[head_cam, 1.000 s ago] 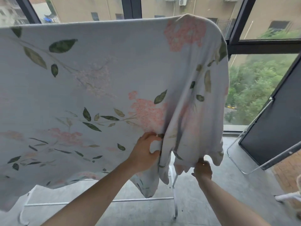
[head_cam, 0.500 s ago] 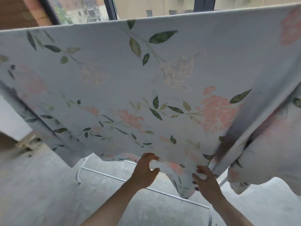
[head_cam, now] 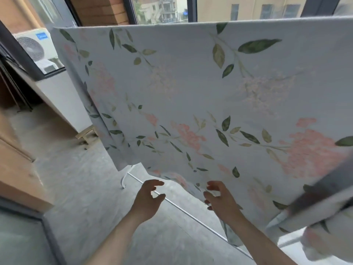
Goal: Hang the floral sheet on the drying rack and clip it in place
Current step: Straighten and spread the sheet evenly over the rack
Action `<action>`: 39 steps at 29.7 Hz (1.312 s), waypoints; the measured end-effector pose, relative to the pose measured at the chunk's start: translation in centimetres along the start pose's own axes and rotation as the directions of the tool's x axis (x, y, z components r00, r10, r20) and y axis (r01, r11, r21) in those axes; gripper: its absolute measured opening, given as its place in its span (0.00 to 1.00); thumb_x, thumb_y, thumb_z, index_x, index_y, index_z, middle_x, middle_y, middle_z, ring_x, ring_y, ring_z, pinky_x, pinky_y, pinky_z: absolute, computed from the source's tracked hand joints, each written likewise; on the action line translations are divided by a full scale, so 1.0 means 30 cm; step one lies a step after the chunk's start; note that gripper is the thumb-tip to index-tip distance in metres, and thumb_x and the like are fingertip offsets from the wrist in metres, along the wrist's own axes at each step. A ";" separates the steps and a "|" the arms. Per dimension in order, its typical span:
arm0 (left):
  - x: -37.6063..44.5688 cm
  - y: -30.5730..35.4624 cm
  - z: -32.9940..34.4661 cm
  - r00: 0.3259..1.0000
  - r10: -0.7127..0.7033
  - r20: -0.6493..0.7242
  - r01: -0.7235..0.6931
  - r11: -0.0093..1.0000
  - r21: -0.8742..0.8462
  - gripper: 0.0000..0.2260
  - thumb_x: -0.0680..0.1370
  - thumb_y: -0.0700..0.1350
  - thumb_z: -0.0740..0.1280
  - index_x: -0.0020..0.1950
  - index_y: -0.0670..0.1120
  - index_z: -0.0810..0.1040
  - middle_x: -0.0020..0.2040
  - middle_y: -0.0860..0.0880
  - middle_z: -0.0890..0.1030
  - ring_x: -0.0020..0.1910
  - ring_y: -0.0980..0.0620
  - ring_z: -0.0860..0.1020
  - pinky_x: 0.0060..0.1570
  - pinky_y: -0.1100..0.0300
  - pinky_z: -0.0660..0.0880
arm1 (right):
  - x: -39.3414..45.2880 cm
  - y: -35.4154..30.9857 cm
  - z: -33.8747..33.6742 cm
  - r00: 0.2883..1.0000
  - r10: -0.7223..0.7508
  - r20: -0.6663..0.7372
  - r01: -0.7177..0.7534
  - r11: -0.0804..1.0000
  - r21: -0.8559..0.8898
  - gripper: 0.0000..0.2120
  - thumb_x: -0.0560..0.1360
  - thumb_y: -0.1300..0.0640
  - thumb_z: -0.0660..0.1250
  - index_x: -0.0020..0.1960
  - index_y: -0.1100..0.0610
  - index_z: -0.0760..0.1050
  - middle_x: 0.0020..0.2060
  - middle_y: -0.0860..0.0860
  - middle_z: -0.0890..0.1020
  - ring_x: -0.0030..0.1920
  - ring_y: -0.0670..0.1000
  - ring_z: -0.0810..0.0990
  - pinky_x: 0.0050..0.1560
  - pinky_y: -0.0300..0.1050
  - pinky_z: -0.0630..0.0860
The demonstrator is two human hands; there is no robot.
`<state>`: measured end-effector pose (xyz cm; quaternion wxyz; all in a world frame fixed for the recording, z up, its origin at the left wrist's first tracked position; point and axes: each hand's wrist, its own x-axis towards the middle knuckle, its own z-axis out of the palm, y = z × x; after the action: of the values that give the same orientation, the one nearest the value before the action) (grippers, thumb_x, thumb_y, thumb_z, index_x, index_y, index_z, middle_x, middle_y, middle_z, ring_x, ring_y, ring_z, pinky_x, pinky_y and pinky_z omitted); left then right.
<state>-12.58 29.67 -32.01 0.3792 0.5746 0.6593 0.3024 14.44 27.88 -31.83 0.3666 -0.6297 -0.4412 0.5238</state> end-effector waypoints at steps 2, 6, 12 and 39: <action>-0.009 -0.026 -0.049 0.999 -0.020 -0.031 0.020 1.000 -0.023 0.16 0.77 0.37 0.74 0.58 0.56 0.80 0.63 0.60 0.76 0.59 0.61 0.76 0.51 0.68 0.72 | 0.006 -0.008 0.061 0.998 -0.004 0.058 0.004 1.000 -0.001 0.14 0.79 0.57 0.70 0.63 0.50 0.71 0.58 0.43 0.77 0.45 0.51 0.85 0.40 0.41 0.82; 0.012 -0.081 -0.128 0.994 -0.066 -0.085 0.058 0.994 -0.090 0.15 0.78 0.37 0.73 0.58 0.55 0.81 0.63 0.60 0.77 0.59 0.62 0.76 0.55 0.62 0.72 | 0.022 -0.029 0.137 0.993 -0.016 0.117 0.024 0.997 -0.070 0.16 0.78 0.55 0.71 0.63 0.47 0.71 0.58 0.38 0.76 0.42 0.49 0.85 0.40 0.40 0.82; 0.136 -0.179 -0.331 0.998 -0.050 -0.047 0.043 0.991 -0.125 0.15 0.78 0.38 0.73 0.60 0.54 0.81 0.62 0.63 0.76 0.60 0.61 0.76 0.58 0.61 0.73 | 0.131 -0.114 0.362 0.996 -0.023 0.085 0.032 0.994 -0.102 0.16 0.79 0.55 0.70 0.64 0.49 0.71 0.59 0.43 0.77 0.43 0.48 0.85 0.40 0.39 0.81; 1.032 -0.378 -0.962 0.987 -0.098 0.125 0.088 0.993 0.080 0.19 0.79 0.44 0.72 0.69 0.53 0.74 0.69 0.50 0.73 0.63 0.51 0.75 0.56 0.58 0.74 | 0.734 -0.349 1.103 0.996 0.087 0.004 -0.087 0.996 0.027 0.20 0.80 0.57 0.70 0.70 0.50 0.72 0.60 0.46 0.79 0.47 0.54 0.85 0.40 0.44 0.83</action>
<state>-44.64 59.52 -30.89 0.4128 0.5752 0.6704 0.2221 -18.53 52.15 -35.59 0.3512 -0.6427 -0.4066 0.5461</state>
